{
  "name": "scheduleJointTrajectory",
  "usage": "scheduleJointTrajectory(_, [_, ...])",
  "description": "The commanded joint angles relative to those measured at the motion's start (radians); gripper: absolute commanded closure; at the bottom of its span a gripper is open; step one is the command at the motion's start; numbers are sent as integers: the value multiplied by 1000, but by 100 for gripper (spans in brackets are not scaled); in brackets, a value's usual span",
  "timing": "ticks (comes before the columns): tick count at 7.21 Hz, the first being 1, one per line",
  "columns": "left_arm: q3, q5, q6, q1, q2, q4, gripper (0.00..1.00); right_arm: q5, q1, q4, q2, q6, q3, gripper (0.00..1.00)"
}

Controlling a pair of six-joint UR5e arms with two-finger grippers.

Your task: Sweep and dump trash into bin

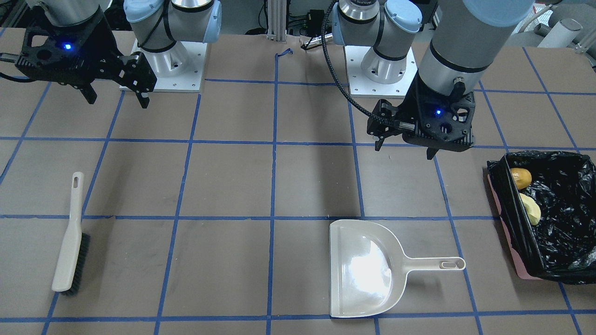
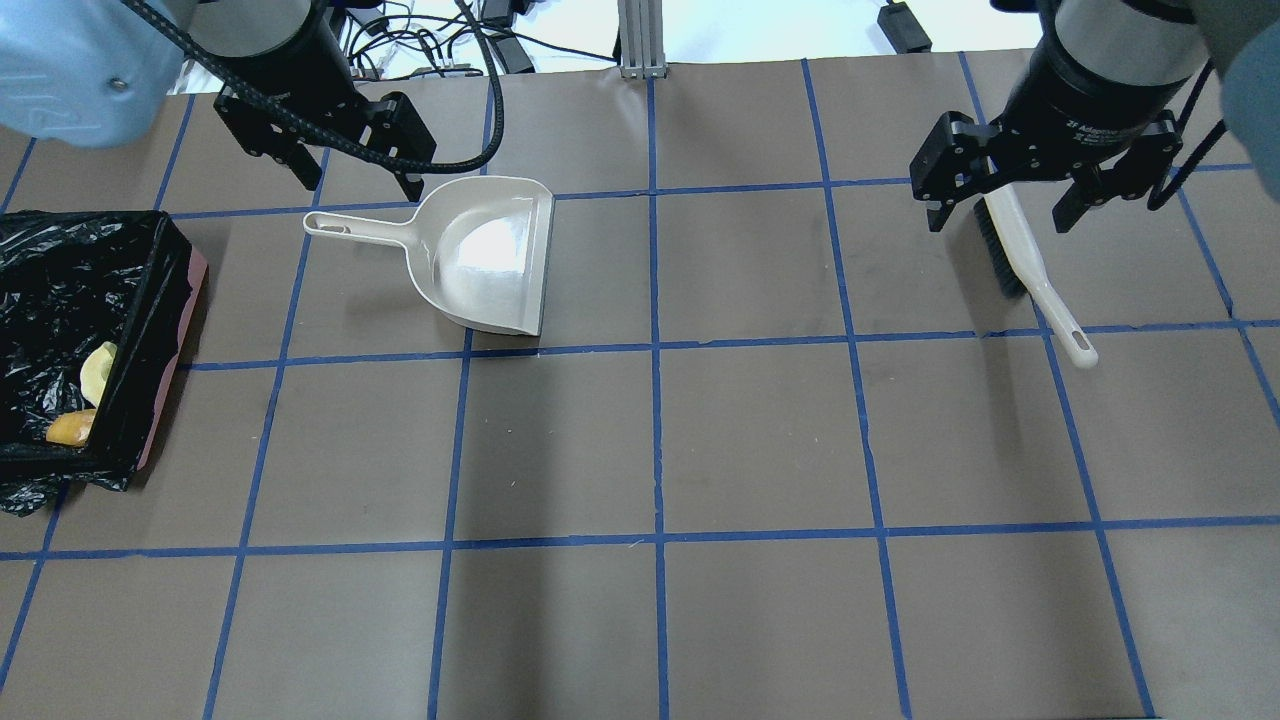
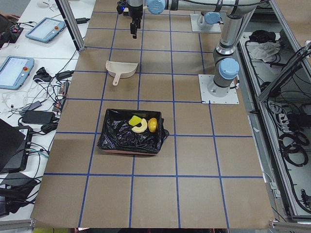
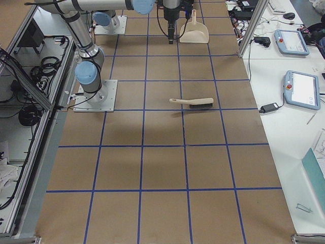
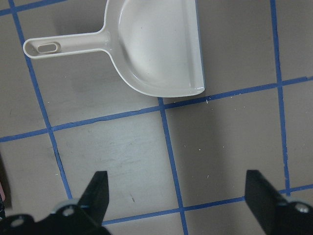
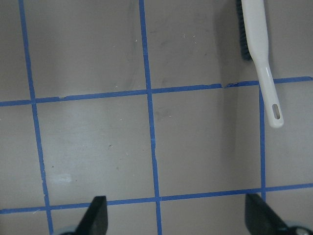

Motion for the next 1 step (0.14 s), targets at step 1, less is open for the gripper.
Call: scheduleJointTrajectory(1, [-1,0,1,6,-2,-2,1,0,0,1,0,-1,0,0])
